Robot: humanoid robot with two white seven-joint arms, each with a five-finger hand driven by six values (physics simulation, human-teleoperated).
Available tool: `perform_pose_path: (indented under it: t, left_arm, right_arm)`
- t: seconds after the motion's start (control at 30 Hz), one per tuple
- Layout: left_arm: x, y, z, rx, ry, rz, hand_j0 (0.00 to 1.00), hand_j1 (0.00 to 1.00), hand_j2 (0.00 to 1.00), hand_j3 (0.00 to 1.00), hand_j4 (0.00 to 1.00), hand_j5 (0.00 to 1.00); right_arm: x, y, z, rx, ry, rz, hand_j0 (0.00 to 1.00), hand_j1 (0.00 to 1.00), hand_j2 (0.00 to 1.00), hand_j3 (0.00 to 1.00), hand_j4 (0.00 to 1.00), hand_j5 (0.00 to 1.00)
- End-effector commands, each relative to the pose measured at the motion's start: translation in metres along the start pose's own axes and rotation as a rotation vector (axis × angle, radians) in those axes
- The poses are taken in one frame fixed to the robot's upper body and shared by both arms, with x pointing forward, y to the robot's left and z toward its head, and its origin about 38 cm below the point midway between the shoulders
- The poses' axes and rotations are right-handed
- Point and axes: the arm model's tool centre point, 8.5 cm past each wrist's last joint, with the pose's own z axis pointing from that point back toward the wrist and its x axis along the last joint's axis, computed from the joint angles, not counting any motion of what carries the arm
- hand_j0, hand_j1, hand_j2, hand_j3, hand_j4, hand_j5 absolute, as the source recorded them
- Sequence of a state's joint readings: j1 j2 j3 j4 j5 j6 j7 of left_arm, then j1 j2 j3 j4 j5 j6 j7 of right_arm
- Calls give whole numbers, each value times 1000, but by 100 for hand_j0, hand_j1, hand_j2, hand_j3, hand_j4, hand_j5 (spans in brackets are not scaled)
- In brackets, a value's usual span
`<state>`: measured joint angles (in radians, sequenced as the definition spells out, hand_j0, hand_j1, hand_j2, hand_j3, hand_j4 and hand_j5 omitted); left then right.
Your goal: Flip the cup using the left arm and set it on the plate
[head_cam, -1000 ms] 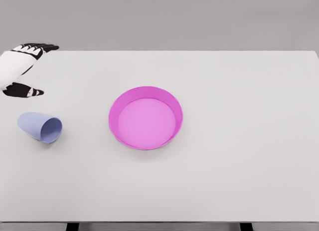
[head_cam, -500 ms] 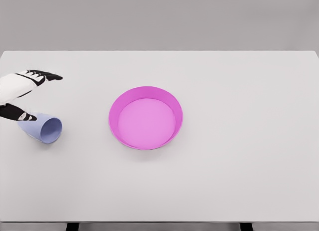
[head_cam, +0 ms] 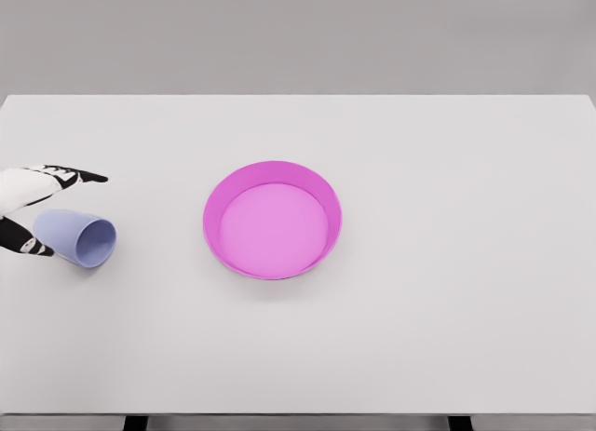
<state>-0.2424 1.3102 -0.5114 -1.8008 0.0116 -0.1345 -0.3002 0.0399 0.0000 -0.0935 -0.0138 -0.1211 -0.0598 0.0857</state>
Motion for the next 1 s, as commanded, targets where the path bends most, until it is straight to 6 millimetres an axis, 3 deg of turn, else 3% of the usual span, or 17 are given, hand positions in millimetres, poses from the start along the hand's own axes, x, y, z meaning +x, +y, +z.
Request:
perform_pose_path:
  t: [0.0, 0.37, 0.97]
  left_arm:
    - [-2, -2, -1, 1, 20, 12, 100, 100, 100, 100, 100, 100]
    - [0, -26, -16, -13, 19, 61, 100, 100, 100, 100, 100, 100]
    - [-7, -37, -24, -12, 85, 63, 100, 100, 100, 100, 100, 100]
  right_arm:
    - [0, 0, 0, 0, 0, 0, 100, 100, 100, 100, 100, 100]
    - [0, 0, 0, 0, 0, 0, 100, 100, 100, 100, 100, 100]
    - [0, 0, 0, 0, 0, 0, 100, 100, 100, 100, 100, 100]
